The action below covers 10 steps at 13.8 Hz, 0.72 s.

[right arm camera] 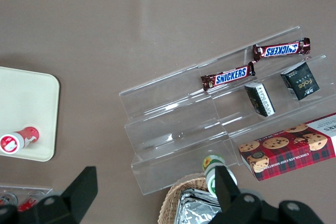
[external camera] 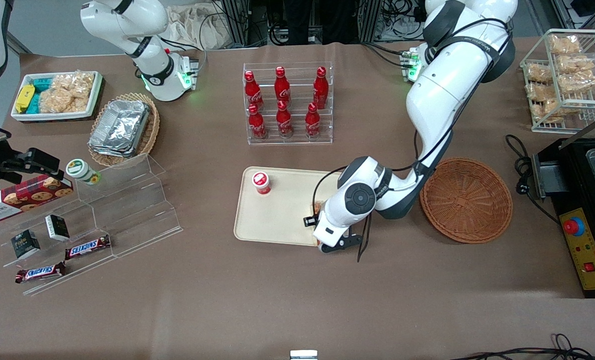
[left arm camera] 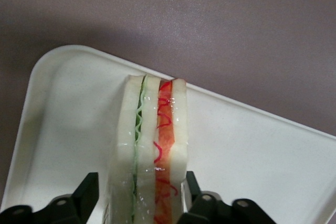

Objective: Place sandwich from basket to tray
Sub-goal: 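Carry the sandwich over the cream tray and lower it, then open the left gripper to release the sandwich onto the tray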

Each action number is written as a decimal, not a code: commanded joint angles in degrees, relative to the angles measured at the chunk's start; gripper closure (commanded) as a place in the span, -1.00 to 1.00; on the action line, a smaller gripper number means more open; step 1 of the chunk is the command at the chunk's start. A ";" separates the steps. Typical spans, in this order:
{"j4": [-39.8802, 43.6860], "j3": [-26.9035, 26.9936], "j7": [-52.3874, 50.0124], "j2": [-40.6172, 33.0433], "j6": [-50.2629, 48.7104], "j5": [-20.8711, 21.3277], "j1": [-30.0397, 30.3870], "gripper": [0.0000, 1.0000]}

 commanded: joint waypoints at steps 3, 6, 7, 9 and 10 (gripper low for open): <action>0.33 0.00 -1.55 -3.24 -3.57 1.14 0.02 -1.00; 0.33 1.48 -3.75 -8.86 -6.99 1.14 0.11 -1.00; 0.33 2.10 -3.75 -11.49 -9.27 1.14 0.02 -1.00; 0.33 3.50 -3.75 -16.33 -14.72 1.75 0.10 -1.00; 0.33 4.30 -3.23 -19.66 -19.10 3.93 0.19 -1.00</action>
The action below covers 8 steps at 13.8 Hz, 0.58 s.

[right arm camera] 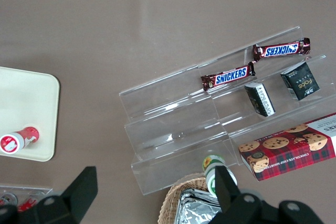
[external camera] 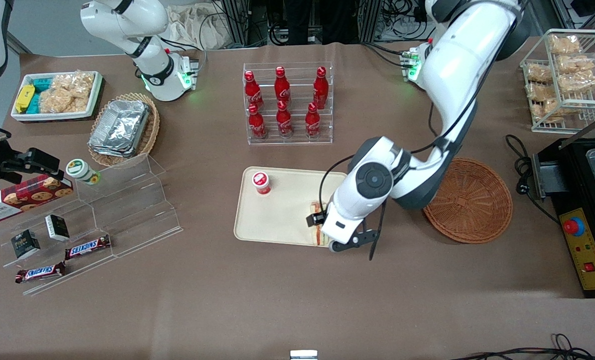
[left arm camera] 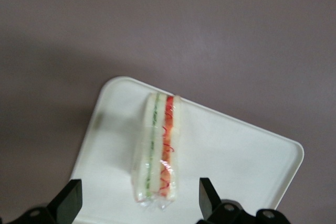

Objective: Place sandwich from basket to tray
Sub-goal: 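Open the left gripper to release the sandwich onto the tray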

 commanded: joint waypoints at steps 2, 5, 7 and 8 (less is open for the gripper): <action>-1.65 1.87 -0.14 -11.44 -13.05 5.73 0.97 -1.00; -1.74 1.87 5.04 -15.76 -16.68 5.03 3.95 -1.00; -1.74 1.87 8.28 -17.26 -18.61 5.03 6.32 -1.00; -1.65 1.87 10.91 -17.70 -19.49 5.12 6.86 -1.00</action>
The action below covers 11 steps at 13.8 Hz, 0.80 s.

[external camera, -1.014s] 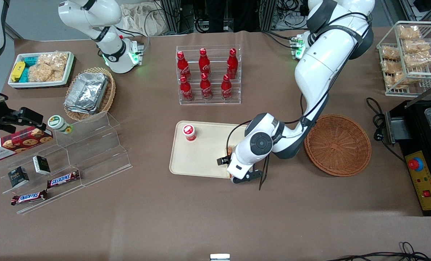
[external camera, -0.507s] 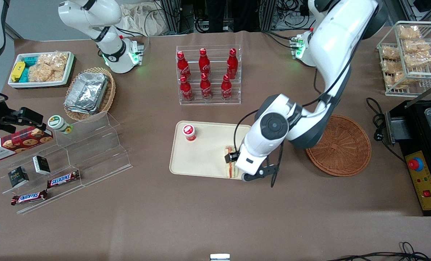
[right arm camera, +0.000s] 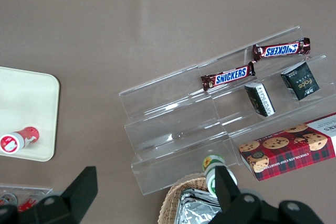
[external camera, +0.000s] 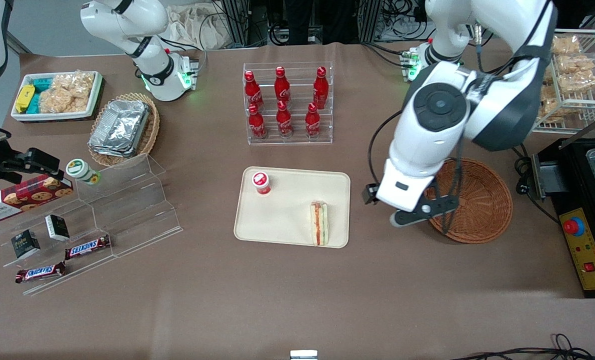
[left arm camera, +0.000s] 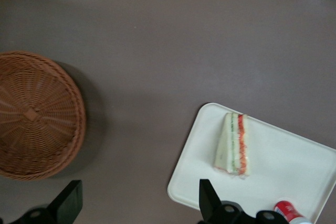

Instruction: Place sandwich from basket to tray

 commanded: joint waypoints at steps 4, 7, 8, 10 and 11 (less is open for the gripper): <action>-1.08 1.40 18.25 -4.19 -5.12 0.24 5.98 -1.00; -2.04 3.67 32.13 -7.27 -7.32 -3.35 11.62 -1.00; -2.48 7.17 36.53 -8.06 -6.98 -4.59 11.45 -1.00; -4.76 11.93 43.92 -10.26 -6.62 -7.32 11.01 -1.00; -5.81 13.43 46.65 -11.14 -6.19 -7.33 10.93 -1.00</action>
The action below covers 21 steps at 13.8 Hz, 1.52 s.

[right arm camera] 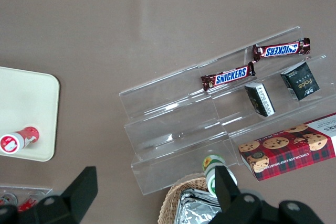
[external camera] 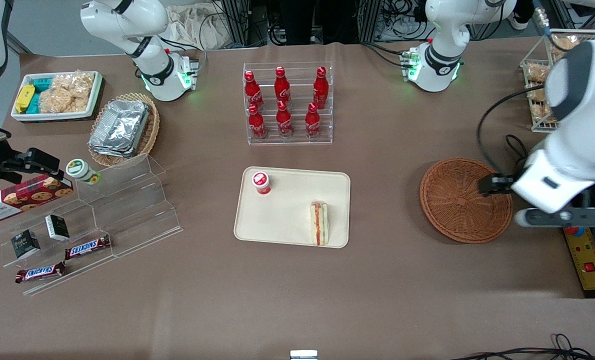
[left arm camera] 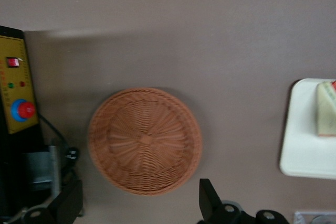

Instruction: Place sandwich from basket to tray

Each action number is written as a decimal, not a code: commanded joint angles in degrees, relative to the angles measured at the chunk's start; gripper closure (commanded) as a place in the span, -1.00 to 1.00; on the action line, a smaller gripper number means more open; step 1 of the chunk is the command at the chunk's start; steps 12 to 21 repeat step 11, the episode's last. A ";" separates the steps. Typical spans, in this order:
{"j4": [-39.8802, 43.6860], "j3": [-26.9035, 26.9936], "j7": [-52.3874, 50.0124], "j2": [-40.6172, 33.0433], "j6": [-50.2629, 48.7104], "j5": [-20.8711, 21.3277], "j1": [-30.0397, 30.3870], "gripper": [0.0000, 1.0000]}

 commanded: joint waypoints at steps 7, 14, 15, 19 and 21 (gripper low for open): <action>-5.56 6.07 15.46 -9.75 0.44 -1.63 -0.58 -1.00; -3.81 5.28 9.93 -9.68 -2.36 -2.25 -0.67 -1.00; -3.81 5.28 9.93 -9.68 -2.36 -2.25 -0.67 -1.00; -3.81 5.28 9.93 -9.68 -2.36 -2.25 -0.67 -1.00; -3.81 5.28 9.93 -9.68 -2.36 -2.25 -0.67 -1.00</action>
